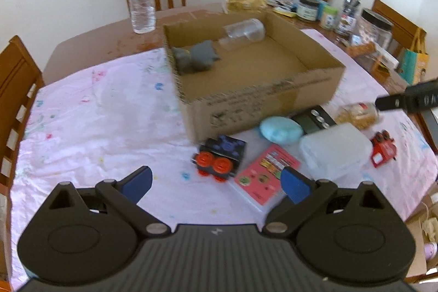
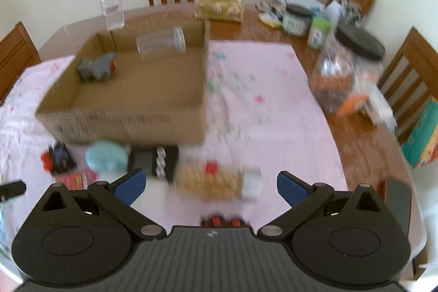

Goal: Organize rigid objects
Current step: 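Move the left tool to the black oval paddle while the right tool approaches the red S.L train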

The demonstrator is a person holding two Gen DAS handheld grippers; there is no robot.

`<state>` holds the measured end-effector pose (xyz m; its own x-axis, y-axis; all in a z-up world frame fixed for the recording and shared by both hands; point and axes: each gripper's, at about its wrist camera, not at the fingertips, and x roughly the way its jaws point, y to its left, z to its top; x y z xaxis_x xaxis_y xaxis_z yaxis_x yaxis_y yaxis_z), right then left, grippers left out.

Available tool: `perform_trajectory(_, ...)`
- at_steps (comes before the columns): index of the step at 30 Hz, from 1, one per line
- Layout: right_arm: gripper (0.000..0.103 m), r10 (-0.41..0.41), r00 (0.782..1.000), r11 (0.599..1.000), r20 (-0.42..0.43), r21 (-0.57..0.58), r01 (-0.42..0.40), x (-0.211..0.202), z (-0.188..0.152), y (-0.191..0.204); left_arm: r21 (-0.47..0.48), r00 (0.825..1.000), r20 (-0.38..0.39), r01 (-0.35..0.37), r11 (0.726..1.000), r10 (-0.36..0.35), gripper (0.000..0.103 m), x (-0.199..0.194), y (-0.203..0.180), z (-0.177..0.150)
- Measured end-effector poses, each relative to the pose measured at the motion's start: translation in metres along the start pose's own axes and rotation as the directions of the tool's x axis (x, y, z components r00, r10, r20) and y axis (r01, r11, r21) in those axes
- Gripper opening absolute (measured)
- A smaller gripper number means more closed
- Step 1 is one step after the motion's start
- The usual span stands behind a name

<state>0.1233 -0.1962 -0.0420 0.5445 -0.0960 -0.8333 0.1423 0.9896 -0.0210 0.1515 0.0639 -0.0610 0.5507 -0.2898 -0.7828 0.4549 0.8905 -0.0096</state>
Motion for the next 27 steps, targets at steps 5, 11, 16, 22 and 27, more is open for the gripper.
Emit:
perform_trajectory(5,0.103,0.037,0.996,0.999,-0.083,0.003,-0.037,0.019,-0.038,-0.015,0.008,0.999,-0.032,-0.015,1.000,0.015,0.100,0.006,-0.026,-0.012)
perform_trajectory(11,0.103,0.060,0.994,0.997,-0.093,-0.044,-0.064,0.037,-0.062,-0.022,0.049,0.997,-0.069,-0.043,0.998,0.047,0.100,0.019,-0.058,-0.035)
perform_trajectory(16,0.103,0.073,0.994,0.994,-0.080,-0.081,-0.080,0.051,-0.067,-0.022,0.015,0.994,-0.088,-0.065,0.998,0.066,0.100,0.029,-0.064,-0.047)
perform_trajectory(22,0.103,0.062,0.997,0.990,-0.044,-0.121,-0.066,0.059,-0.066,-0.015,-0.049,0.989,-0.099,-0.111,0.993,0.106,0.100,0.038,-0.058,-0.054)
perform_trajectory(27,0.103,0.059,0.998,0.992,-0.023,-0.114,-0.061,0.058,-0.068,-0.015,-0.115,0.987,-0.114,-0.126,0.985,0.113,0.100,0.038,-0.041,-0.059)
